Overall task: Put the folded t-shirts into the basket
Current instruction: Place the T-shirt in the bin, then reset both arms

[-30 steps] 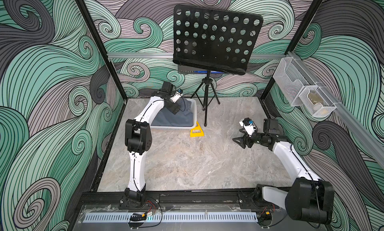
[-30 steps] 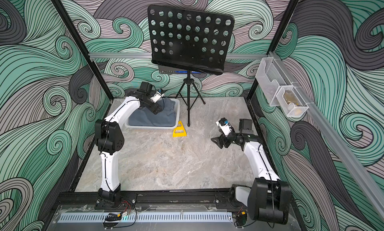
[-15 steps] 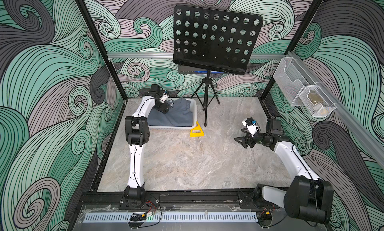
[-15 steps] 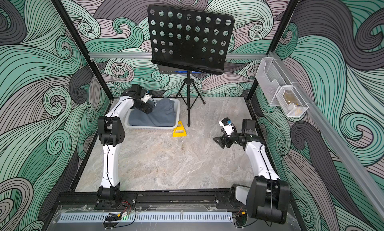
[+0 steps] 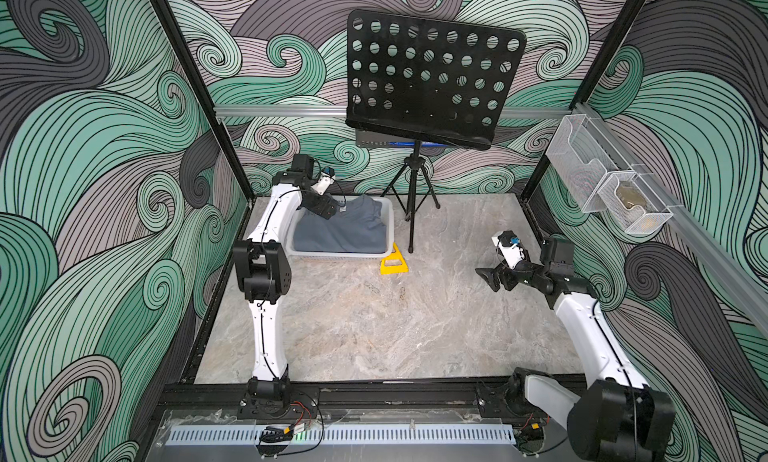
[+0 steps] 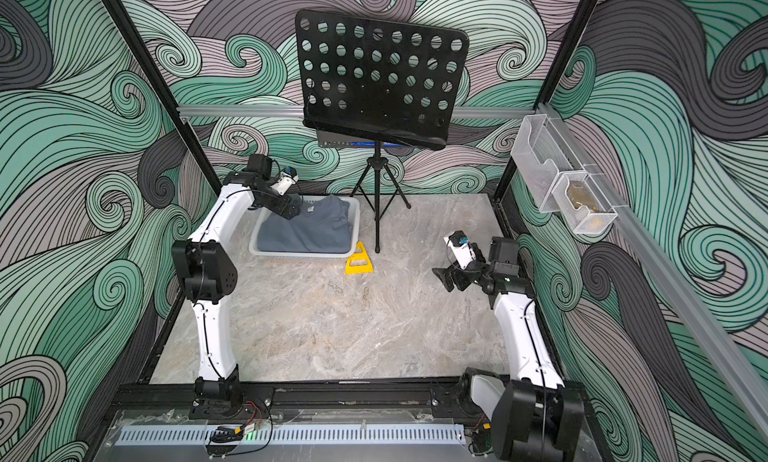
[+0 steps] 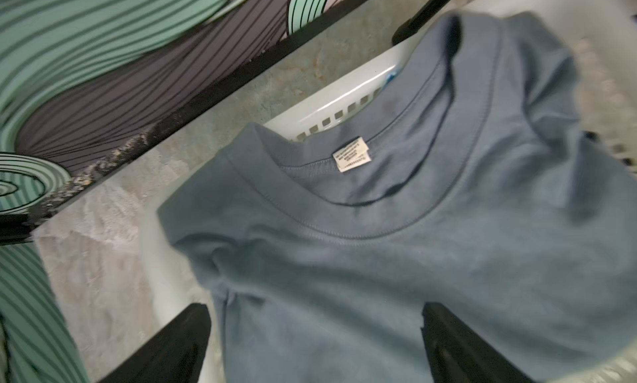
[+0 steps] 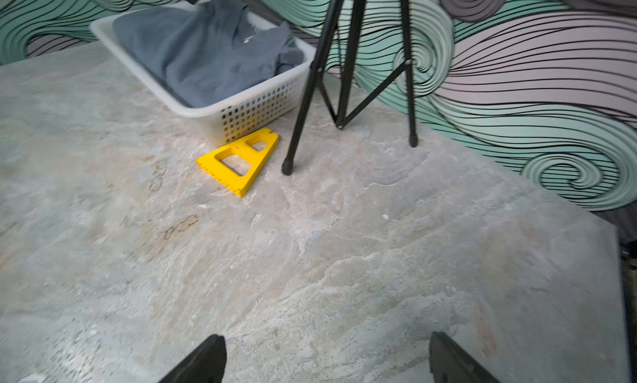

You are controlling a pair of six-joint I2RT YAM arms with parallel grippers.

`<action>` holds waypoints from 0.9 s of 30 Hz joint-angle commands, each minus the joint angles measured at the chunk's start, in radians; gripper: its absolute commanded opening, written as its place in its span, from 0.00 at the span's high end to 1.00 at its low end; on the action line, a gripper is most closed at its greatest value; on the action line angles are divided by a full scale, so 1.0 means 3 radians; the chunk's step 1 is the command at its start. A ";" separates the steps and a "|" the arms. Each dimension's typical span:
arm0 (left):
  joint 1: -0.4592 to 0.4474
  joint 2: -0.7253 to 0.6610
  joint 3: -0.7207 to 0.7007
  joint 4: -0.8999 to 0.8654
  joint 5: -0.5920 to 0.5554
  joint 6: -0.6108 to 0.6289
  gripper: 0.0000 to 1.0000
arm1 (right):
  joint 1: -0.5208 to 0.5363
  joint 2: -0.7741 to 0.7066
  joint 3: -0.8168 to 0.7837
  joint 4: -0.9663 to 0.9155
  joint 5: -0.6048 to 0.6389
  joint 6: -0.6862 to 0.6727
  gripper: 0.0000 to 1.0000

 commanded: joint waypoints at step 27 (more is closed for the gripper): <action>0.0545 -0.3674 -0.5722 0.3773 -0.0408 -0.1111 0.01 | -0.0054 0.0024 -0.1261 0.2913 0.0783 0.1770 0.01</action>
